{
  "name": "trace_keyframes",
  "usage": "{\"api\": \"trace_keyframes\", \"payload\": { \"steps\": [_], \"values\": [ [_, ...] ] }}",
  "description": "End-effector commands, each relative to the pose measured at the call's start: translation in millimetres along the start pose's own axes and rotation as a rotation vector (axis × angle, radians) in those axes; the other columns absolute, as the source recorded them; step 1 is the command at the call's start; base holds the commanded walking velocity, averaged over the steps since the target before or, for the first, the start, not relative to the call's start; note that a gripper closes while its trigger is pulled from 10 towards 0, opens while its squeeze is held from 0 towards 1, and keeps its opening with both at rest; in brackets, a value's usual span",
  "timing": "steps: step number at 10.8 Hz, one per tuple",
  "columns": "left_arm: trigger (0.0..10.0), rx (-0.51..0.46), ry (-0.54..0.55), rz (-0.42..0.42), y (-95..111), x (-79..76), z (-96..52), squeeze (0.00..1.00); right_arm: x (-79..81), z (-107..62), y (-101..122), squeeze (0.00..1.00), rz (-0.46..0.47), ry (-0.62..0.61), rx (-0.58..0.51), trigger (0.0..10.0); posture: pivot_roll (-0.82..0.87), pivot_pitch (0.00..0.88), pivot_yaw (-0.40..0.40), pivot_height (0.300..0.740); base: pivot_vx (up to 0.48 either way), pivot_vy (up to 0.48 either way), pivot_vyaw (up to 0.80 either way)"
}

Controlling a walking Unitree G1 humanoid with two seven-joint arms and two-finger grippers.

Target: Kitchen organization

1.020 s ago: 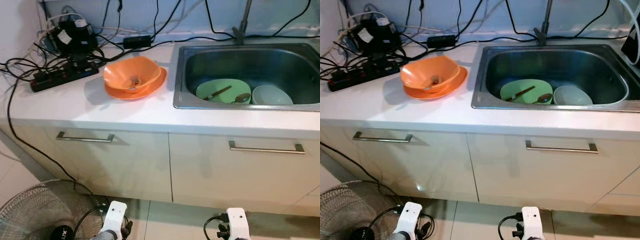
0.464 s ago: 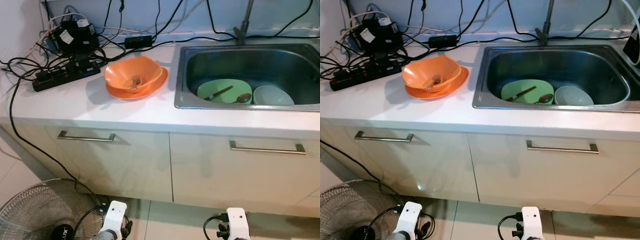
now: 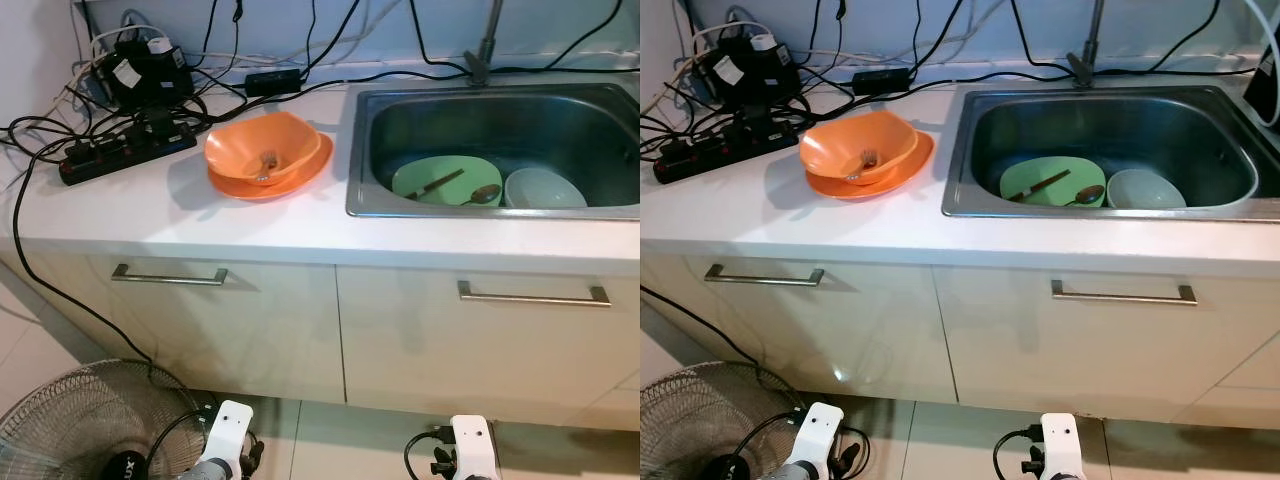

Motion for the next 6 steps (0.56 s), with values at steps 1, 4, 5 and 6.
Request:
{"api": "trace_keyframes", "payload": {
  "steps": [1, 4, 5, 6],
  "values": [
    [10.0, 0.002, 0.008, 0.015, 0.6, 5.6, -0.9, 0.00, 3.4, 0.1, -0.8, 0.00, 0.009, 0.000, 0.007, 10.0, 0.01, 0.052, 0.141, 0.740, 0.000, 0.000, 0.00],
    [10.0, 0.001, 0.007, 0.012, -0.8, 4.5, -1.1, 0.00, 3.4, -0.3, -2.1, 0.00, -0.006, 0.011, 0.010, 10.0, 0.03, 0.043, 0.129, 0.740, 0.000, 0.000, 0.00],
    [10.0, 0.003, 0.007, 0.009, -1.2, 4.7, -1.2, 0.00, 3.9, -0.3, -1.7, 0.00, -0.006, 0.013, 0.005, 10.0, 0.02, 0.038, 0.129, 0.740, 0.000, 0.000, 0.00],
    [10.0, 0.006, 0.006, 0.011, -1.4, 5.4, -1.3, 0.00, 4.7, -0.2, -1.2, 0.00, -0.003, 0.012, 0.003, 10.0, 0.02, 0.027, 0.134, 0.740, 0.000, 0.000, 0.00]
  ]
}}
Point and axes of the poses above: a point about 5 cm out from each wrist's last joint towards the gripper, its own z axis pointing out of the wrist towards the gripper, its own y axis along the axis of the wrist's last joint, x = y × z, the point moved 3 cm from there along z, pointing out of the wrist towards the gripper, and after that the axes turned 13 degrees about -z, right-handed, at the moved point
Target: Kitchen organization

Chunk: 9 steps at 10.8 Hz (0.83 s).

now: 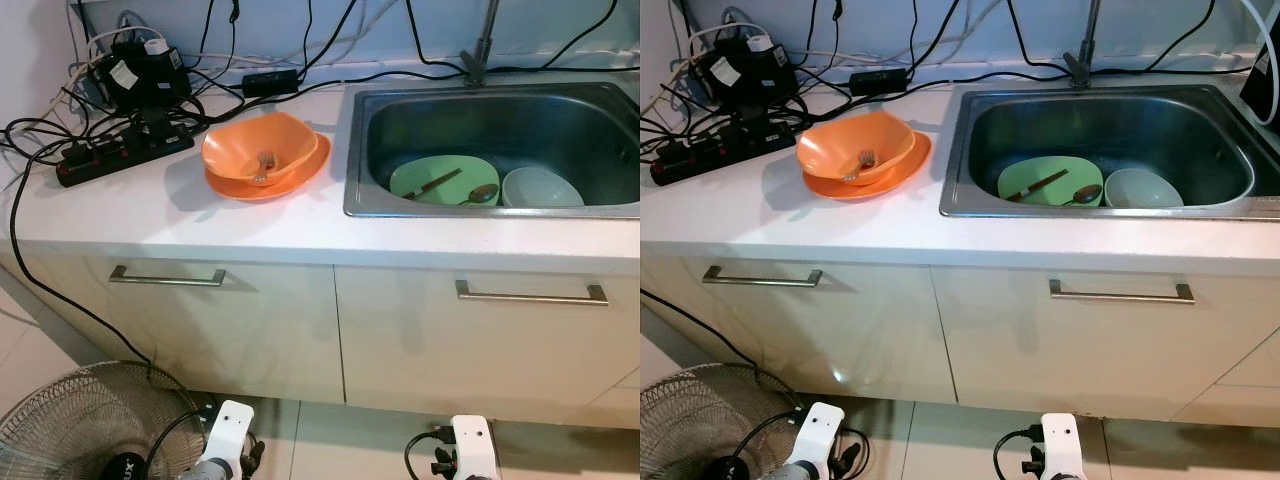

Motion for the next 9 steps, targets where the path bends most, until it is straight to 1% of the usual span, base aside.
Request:
{"api": "trace_keyframes", "payload": {
  "steps": [1, 4, 9],
  "values": [
    [10.0, 0.009, 0.009, 0.011, -1.2, 6.2, -1.3, 0.00, 5.1, -0.1, -0.6, 0.00, 0.003, 0.011, 0.001, 10.0, 0.01, 0.026, 0.136, 0.740, 0.000, 0.000, 0.00],
    [10.0, 0.003, 0.006, 0.018, 2.3, 6.9, -0.8, 0.00, 5.7, 0.9, 2.0, 0.00, 0.025, 0.004, -0.001, 10.0, 0.02, 0.011, 0.140, 0.740, 0.000, 0.000, 0.00],
    [10.0, -0.008, 0.005, 0.000, 6.5, 3.9, 0.7, 0.00, 1.3, 1.9, 6.5, 0.00, 0.024, 0.000, -0.013, 10.0, 0.02, 0.032, 0.123, 0.740, 0.000, 0.000, 0.00]
  ]
}}
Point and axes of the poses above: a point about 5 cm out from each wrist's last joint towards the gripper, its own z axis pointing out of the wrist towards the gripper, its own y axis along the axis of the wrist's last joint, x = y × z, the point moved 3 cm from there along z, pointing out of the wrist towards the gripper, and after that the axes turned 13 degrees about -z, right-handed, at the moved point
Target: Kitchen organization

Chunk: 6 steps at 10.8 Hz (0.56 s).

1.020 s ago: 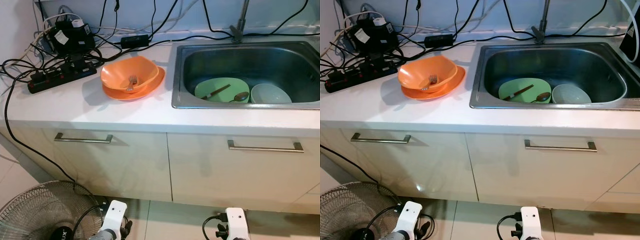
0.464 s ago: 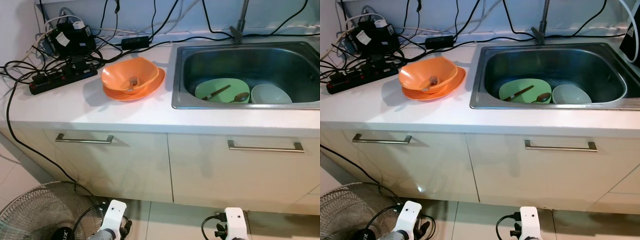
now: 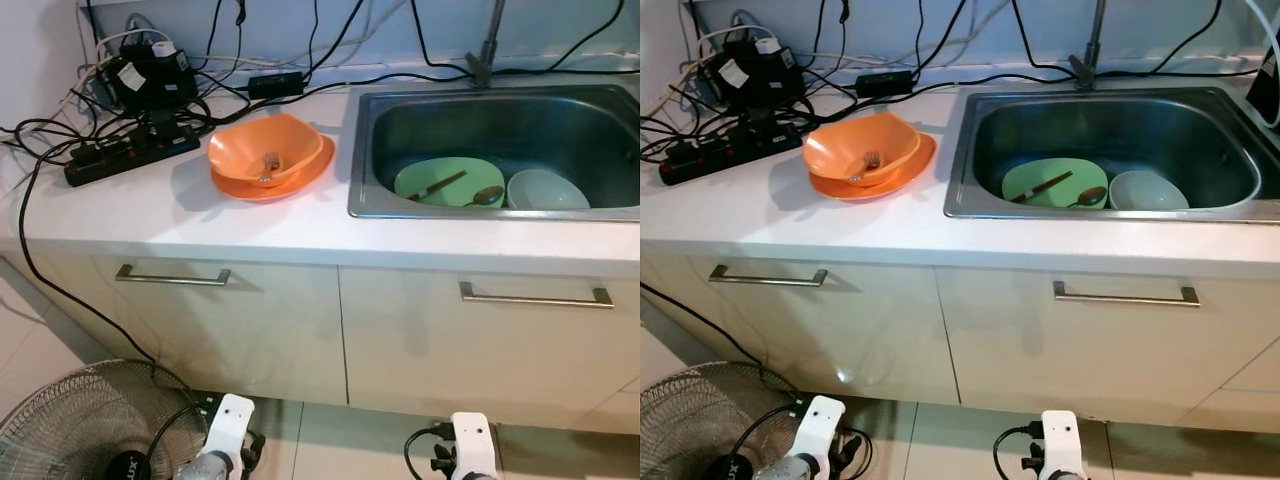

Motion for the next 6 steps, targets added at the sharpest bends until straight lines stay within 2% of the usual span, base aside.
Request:
{"api": "trace_keyframes", "payload": {
  "steps": [1, 6],
  "values": [
    [10.0, 0.008, 0.016, -0.011, -2.1, 3.3, -0.7, 0.00, 1.9, 0.7, 2.3, 0.00, 0.004, 0.008, -0.004, 10.0, 0.02, 0.036, 0.113, 0.740, 0.000, 0.000, 0.00],
    [10.0, 0.007, 0.012, -0.032, -2.0, -2.6, 0.7, 0.00, -4.7, 0.6, 2.3, 0.00, -0.014, 0.002, -0.002, 10.0, 0.02, 0.034, 0.091, 0.740, 0.000, 0.000, 0.00]
  ]
}}
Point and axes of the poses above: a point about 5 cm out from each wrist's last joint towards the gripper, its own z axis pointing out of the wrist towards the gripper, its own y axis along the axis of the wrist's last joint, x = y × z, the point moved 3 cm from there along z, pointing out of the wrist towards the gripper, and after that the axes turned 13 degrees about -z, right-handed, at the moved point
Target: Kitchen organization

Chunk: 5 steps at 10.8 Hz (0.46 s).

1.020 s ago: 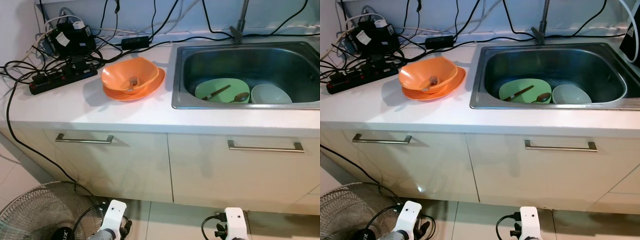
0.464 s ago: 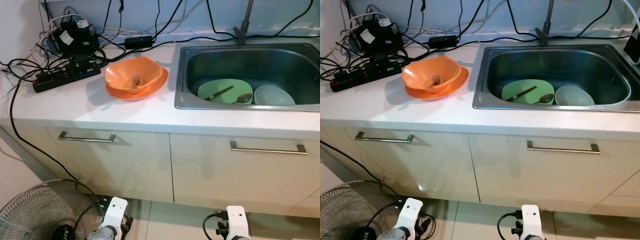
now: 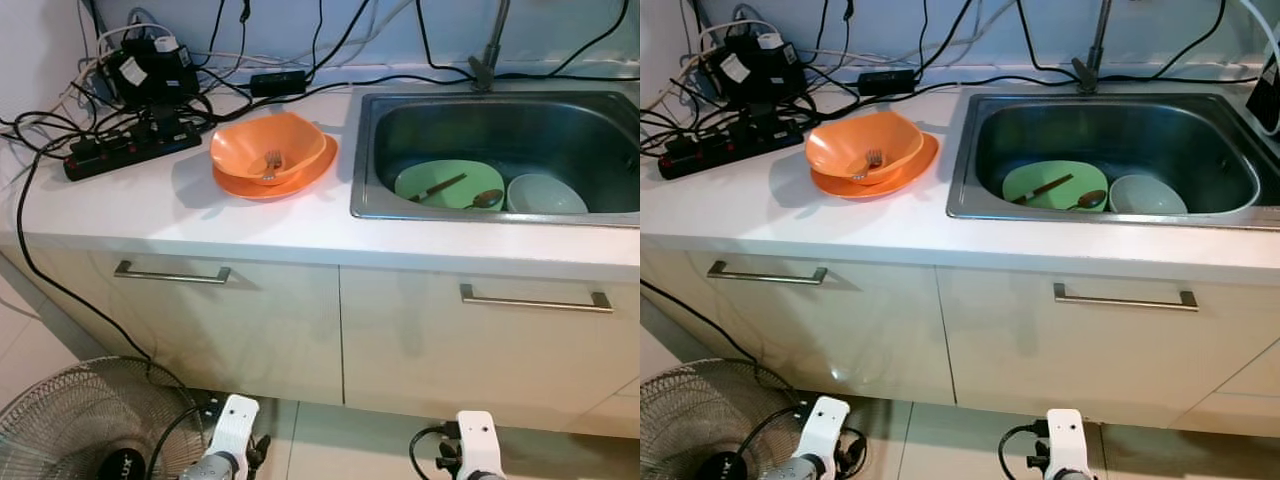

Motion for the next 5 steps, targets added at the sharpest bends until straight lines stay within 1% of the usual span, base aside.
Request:
{"api": "trace_keyframes", "payload": {
  "steps": [1, 5],
  "values": [
    [10.0, 0.006, 0.016, -0.011, -0.7, 4.1, -0.5, 0.00, 2.0, 1.0, 2.7, 0.00, -0.006, 0.010, -0.002, 10.0, 0.02, 0.035, 0.091, 0.740, 0.000, 0.000, 0.00],
    [10.0, 0.008, 0.017, -0.007, -0.8, 5.3, -0.7, 0.00, 3.4, 1.0, 2.7, 0.00, -0.003, 0.013, -0.001, 10.0, 0.02, 0.037, 0.098, 0.740, 0.000, 0.000, 0.00]
  ]
}}
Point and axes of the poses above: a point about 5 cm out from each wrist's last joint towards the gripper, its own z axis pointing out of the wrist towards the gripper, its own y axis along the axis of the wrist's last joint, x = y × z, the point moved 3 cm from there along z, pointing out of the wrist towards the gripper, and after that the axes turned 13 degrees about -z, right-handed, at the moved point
